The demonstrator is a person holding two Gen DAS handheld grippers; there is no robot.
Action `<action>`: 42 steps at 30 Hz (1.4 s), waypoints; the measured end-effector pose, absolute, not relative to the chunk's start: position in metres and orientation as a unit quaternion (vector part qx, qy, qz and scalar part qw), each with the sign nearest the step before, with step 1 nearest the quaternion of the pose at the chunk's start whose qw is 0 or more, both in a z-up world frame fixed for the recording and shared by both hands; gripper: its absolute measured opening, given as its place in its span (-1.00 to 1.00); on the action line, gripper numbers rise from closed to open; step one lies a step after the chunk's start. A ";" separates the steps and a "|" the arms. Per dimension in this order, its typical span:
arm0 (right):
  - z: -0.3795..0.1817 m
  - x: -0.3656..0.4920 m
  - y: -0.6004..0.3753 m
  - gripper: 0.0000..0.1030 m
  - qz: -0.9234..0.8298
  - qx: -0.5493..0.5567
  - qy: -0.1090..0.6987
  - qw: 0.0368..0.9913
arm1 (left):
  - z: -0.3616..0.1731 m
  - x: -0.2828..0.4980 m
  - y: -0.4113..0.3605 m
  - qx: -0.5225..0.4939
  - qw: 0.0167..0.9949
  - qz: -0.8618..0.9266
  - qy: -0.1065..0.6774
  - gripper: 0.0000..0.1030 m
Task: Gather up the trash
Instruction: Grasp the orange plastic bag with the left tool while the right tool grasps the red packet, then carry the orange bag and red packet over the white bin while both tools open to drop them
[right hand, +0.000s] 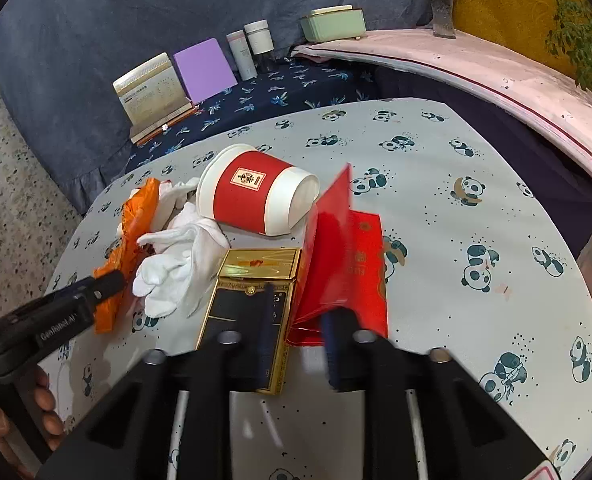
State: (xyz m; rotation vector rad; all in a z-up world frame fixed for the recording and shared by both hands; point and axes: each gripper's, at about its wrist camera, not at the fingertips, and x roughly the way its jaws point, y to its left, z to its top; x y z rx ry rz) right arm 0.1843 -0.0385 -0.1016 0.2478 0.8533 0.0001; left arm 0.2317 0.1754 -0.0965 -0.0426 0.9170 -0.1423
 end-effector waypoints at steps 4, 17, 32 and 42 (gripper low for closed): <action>-0.095 0.178 -0.042 -0.98 0.000 0.121 0.405 0.906 | -0.091 0.228 0.170 -0.025 0.893 -0.075 0.443 -0.90; -0.045 0.131 -0.071 -0.98 -0.016 0.135 0.349 0.927 | -0.039 0.186 0.138 -0.032 0.906 -0.118 0.406 -0.94; -0.009 0.053 -0.144 -0.98 -0.067 0.161 0.301 0.938 | 0.007 0.124 0.031 0.016 0.904 -0.210 0.372 -0.94; -0.010 0.006 -0.211 -0.98 -0.128 0.192 0.283 0.931 | 0.008 0.086 -0.058 0.063 0.884 -0.280 0.369 -0.94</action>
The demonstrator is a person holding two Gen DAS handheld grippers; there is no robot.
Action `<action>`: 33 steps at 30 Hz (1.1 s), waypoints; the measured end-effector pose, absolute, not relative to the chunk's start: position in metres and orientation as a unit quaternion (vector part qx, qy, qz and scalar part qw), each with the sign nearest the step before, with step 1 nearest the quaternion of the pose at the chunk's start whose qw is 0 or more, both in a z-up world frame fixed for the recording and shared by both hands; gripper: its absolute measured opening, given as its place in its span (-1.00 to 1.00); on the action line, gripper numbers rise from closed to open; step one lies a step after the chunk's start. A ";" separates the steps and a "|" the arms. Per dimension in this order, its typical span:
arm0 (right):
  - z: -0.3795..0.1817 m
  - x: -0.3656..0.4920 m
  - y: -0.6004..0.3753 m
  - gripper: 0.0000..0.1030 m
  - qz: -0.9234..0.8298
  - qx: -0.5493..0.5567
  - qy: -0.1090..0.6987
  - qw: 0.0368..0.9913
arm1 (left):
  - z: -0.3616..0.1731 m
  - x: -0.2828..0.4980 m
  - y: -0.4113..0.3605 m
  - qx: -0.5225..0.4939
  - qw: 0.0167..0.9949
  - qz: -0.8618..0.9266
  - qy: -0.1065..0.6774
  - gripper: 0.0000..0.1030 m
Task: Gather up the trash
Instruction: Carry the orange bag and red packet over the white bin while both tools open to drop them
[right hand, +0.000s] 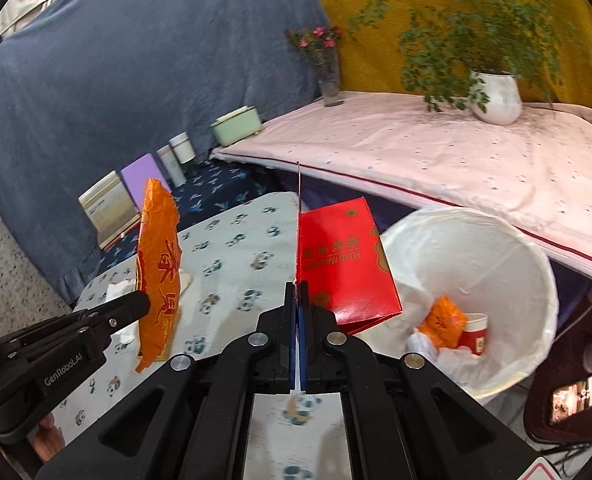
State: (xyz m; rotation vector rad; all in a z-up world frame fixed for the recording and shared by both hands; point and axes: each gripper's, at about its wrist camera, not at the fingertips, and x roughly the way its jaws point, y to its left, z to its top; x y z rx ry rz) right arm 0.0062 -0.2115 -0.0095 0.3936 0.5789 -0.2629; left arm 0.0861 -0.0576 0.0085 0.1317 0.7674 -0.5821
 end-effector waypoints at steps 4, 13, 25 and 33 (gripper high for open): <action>-0.016 -0.007 -0.237 -0.98 -0.152 0.205 0.281 0.925 | 0.003 0.075 -0.093 0.077 0.870 -0.311 0.374 -0.94; -0.034 -0.029 -0.286 -0.98 -0.192 0.230 0.284 0.911 | -0.013 0.062 -0.153 0.101 0.839 -0.366 0.391 -0.94; -0.051 -0.032 -0.317 -0.97 -0.216 0.246 0.292 0.899 | -0.033 0.063 -0.203 0.112 0.811 -0.400 0.412 -0.89; -0.057 -0.029 -0.326 -0.75 -0.230 0.257 0.288 0.893 | -0.038 0.072 -0.203 0.105 0.825 -0.377 0.408 -0.13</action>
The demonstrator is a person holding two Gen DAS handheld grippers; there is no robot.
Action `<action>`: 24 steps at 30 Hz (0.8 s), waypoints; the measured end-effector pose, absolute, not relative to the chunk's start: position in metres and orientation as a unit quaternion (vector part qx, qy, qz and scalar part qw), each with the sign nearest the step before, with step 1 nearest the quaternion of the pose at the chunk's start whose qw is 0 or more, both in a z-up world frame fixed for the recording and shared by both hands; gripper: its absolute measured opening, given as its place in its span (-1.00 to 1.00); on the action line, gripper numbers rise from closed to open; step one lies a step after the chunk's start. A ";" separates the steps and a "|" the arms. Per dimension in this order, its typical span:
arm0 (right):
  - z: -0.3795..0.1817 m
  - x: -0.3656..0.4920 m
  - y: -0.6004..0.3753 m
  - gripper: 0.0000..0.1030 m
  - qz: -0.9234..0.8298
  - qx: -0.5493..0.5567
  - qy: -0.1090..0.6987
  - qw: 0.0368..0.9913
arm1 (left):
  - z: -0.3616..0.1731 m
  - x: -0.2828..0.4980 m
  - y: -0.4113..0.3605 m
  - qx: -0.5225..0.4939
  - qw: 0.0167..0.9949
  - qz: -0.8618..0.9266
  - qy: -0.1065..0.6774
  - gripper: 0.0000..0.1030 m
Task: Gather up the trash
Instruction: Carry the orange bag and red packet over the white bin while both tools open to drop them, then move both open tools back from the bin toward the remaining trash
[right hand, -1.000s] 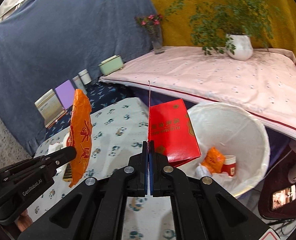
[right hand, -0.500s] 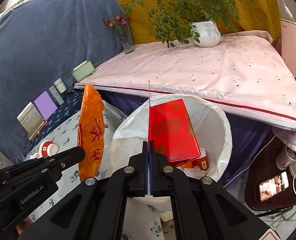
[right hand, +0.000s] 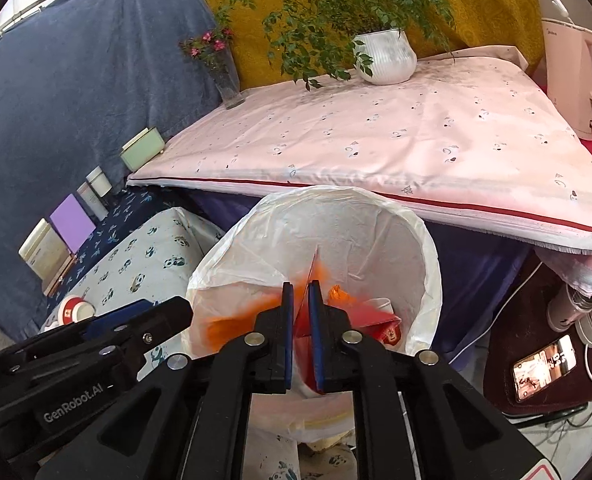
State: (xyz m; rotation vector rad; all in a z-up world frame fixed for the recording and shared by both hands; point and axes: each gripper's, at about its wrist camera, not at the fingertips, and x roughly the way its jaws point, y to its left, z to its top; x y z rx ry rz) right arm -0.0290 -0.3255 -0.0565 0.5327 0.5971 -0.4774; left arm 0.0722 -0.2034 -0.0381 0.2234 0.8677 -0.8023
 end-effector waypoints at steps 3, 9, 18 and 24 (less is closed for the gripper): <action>-0.056 -0.027 -0.324 -0.70 -0.229 0.256 0.287 0.894 | -0.040 0.079 -0.198 0.100 0.826 -0.370 0.413 -0.12; -0.053 -0.023 -0.317 -0.66 -0.224 0.249 0.289 0.897 | -0.043 0.089 -0.180 0.089 0.831 -0.353 0.421 -0.12; -0.040 -0.015 -0.289 -0.64 -0.204 0.230 0.290 0.906 | -0.037 0.097 -0.143 0.067 0.844 -0.327 0.420 -0.12; -0.029 -0.004 -0.261 -0.50 -0.184 0.214 0.291 0.914 | -0.031 0.107 -0.106 0.048 0.857 -0.300 0.416 -0.06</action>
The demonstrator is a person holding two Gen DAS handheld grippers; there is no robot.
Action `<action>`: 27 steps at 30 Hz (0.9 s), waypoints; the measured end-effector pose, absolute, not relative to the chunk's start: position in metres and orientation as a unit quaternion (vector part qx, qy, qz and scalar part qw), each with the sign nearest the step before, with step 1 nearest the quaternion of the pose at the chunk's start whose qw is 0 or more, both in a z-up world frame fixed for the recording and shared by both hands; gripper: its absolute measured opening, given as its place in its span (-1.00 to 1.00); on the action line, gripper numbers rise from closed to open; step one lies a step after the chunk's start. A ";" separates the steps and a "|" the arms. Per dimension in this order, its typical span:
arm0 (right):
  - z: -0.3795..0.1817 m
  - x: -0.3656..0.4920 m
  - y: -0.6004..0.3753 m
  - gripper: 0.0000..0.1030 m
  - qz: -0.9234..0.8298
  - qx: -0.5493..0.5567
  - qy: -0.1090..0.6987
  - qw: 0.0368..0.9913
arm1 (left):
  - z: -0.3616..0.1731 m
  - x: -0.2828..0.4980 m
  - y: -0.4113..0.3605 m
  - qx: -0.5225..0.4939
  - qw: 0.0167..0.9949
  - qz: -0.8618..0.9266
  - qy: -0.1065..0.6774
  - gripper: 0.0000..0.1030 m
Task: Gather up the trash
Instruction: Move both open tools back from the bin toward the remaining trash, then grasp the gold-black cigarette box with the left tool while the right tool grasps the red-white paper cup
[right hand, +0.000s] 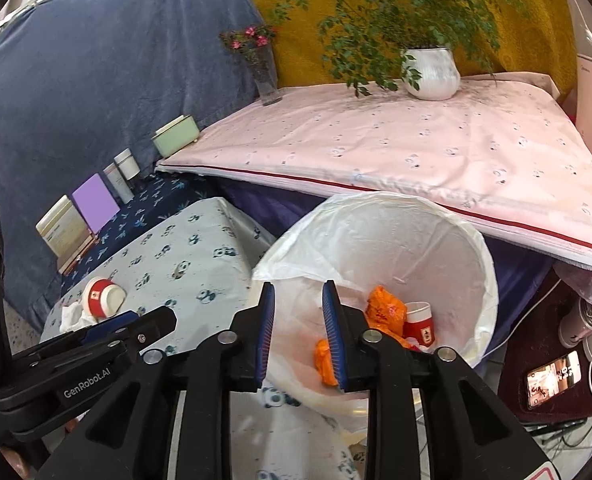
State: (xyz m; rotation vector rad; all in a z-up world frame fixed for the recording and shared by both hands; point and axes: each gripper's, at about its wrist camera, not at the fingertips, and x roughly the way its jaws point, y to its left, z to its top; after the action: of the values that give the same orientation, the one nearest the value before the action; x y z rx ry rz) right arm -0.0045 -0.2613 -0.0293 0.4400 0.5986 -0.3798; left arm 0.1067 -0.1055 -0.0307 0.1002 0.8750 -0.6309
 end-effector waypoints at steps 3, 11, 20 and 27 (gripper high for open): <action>-0.026 0.002 -0.246 -0.49 -0.172 0.205 0.294 0.917 | -0.029 0.111 -0.087 0.038 0.862 -0.287 0.415 -0.05; -0.019 0.021 -0.196 -0.36 -0.133 0.177 0.304 0.927 | -0.026 0.123 -0.026 0.005 0.878 -0.239 0.414 0.05; -0.021 0.046 -0.136 -0.19 -0.084 0.153 0.322 0.931 | -0.034 0.140 0.049 -0.033 0.891 -0.173 0.418 0.21; -0.029 0.067 -0.089 -0.03 -0.049 0.133 0.342 0.929 | -0.044 0.149 0.103 -0.047 0.898 -0.120 0.420 0.33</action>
State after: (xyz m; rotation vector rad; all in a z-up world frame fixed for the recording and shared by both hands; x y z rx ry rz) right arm 0.0670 -0.0891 -0.0293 0.2719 0.7009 -0.1003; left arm 0.1486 0.1030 -0.0438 -0.0966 0.8701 -0.2480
